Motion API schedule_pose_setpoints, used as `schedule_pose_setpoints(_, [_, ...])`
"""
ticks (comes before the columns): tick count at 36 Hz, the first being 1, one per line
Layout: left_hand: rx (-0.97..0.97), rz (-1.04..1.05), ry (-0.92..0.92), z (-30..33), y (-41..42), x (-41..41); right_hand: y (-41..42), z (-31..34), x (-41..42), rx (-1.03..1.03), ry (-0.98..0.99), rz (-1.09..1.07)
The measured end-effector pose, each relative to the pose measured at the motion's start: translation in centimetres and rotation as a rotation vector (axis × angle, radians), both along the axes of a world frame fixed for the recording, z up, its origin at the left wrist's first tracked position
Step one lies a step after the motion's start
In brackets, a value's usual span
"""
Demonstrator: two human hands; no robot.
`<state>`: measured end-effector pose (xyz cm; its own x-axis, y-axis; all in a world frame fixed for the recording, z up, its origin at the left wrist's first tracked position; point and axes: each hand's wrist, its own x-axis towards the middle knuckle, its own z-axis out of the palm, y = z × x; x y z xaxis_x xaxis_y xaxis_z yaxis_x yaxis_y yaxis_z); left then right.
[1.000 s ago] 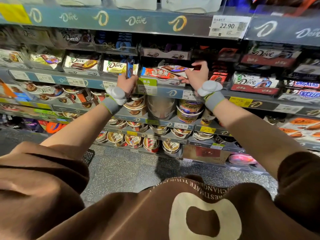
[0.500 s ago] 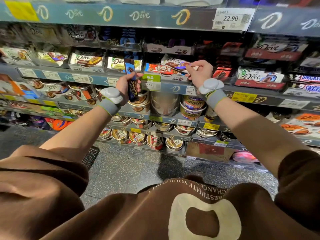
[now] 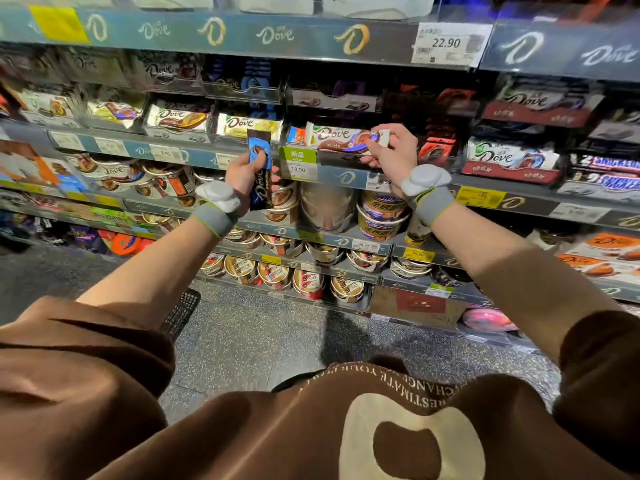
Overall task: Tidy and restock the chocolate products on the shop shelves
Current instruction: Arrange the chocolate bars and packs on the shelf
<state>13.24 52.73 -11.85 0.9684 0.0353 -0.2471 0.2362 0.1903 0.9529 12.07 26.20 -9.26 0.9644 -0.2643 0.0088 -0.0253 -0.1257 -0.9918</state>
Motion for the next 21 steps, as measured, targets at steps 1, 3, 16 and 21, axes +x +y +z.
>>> schedule_pose_setpoints(1, [0.013, 0.002, -0.004, 0.2, -0.1, -0.4, -0.2, -0.1, -0.2, -0.001, -0.004, 0.012])
schedule_pose_setpoints(3, [0.008, 0.006, -0.011, 0.6, -0.4, -1.2, -0.3, -0.2, -0.6, -0.004, -0.011, 0.039])
schedule_pose_setpoints(16, [0.16, 0.006, -0.022, 1.2, -2.9, -5.9, -1.8, -0.9, -4.0, 0.019, 0.039, 0.188])
schedule_pose_setpoints(21, [0.114, -0.038, 0.153, 1.1, -3.9, -6.9, -1.8, -1.8, -4.9, 0.055, 0.121, 0.254])
